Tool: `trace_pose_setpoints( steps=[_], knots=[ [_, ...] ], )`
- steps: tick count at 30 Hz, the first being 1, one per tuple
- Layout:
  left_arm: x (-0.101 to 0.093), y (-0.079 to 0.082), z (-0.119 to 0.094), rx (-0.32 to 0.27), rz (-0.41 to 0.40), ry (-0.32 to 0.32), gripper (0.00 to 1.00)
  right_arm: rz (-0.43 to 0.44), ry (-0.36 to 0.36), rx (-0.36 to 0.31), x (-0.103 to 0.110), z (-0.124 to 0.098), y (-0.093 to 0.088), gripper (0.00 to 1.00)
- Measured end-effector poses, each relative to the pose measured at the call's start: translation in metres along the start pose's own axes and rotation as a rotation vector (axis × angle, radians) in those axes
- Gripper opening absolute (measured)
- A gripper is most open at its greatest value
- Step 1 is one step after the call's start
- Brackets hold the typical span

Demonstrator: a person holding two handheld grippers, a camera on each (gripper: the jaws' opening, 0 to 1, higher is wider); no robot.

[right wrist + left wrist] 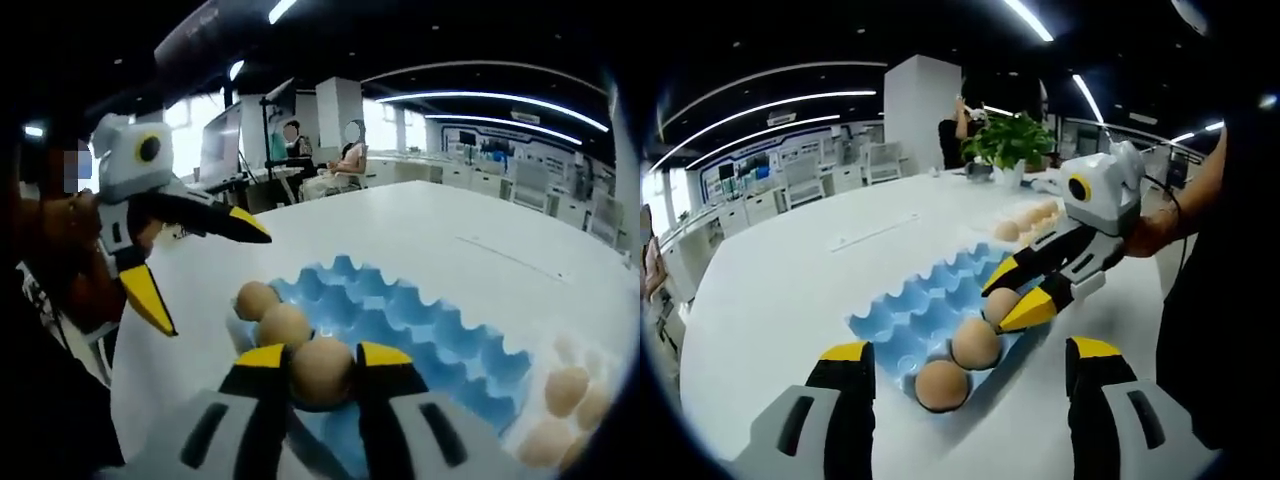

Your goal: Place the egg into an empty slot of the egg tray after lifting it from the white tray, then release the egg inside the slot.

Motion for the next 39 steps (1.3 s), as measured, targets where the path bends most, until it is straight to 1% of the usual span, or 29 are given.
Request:
trace_pose_setpoints(
  steps=[7,17,18,20,24,27,30,34,35,37,38,39],
  knots=[
    [-0.002,-0.001,0.000,0.004,0.001,-0.003,0.78,0.024,-0.001,-0.005,-0.001,-0.009,-0.002,0.28],
    [-0.004,0.002,0.003,0.002,0.009,-0.005,0.78,0.071,-0.028,-0.016,-0.006,-0.026,-0.009,0.27],
    [-0.005,0.002,0.004,0.000,0.009,-0.006,0.78,0.087,-0.036,0.007,-0.007,-0.029,-0.013,0.27],
    [-0.006,0.003,0.004,-0.003,0.009,-0.005,0.78,0.094,-0.037,0.011,-0.008,-0.034,-0.018,0.27],
    [-0.008,0.004,0.006,-0.002,0.006,-0.004,0.78,0.147,-0.067,-0.054,-0.015,-0.057,-0.018,0.26],
    [-0.010,0.004,0.008,-0.002,0.005,-0.002,0.78,0.153,-0.120,-0.071,-0.028,-0.074,-0.019,0.26],
    [-0.011,0.006,0.011,-0.003,0.002,-0.002,0.78,0.182,-0.171,-0.091,-0.040,-0.090,-0.020,0.26],
    [-0.012,0.008,0.013,-0.008,0.002,-0.005,0.78,0.220,-0.254,-0.104,-0.060,-0.114,-0.028,0.26],
    [-0.012,0.008,0.014,-0.006,0.002,-0.007,0.78,0.219,-0.278,-0.107,-0.064,-0.120,-0.029,0.26],
    [-0.013,0.008,0.014,-0.007,0.003,-0.009,0.78,0.202,-0.340,-0.100,-0.074,-0.132,-0.033,0.26],
    [-0.012,0.009,0.014,-0.008,0.003,-0.009,0.78,0.181,-0.400,-0.110,-0.081,-0.144,-0.034,0.25],
    [-0.012,0.009,0.014,-0.008,0.004,-0.008,0.78,0.172,-0.437,-0.128,-0.086,-0.152,-0.034,0.25]
  ],
)
Point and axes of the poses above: the point that each gripper's makers call its tool centre point, and the gripper's own axes: z roughly forward along the fingers, x roughly to its left, y roughly out of its top, the point moved 5 cm from there along -z, roughly backward along the fingers, and after that the axes turned 9 degrees about z, right-handed, at the moved point
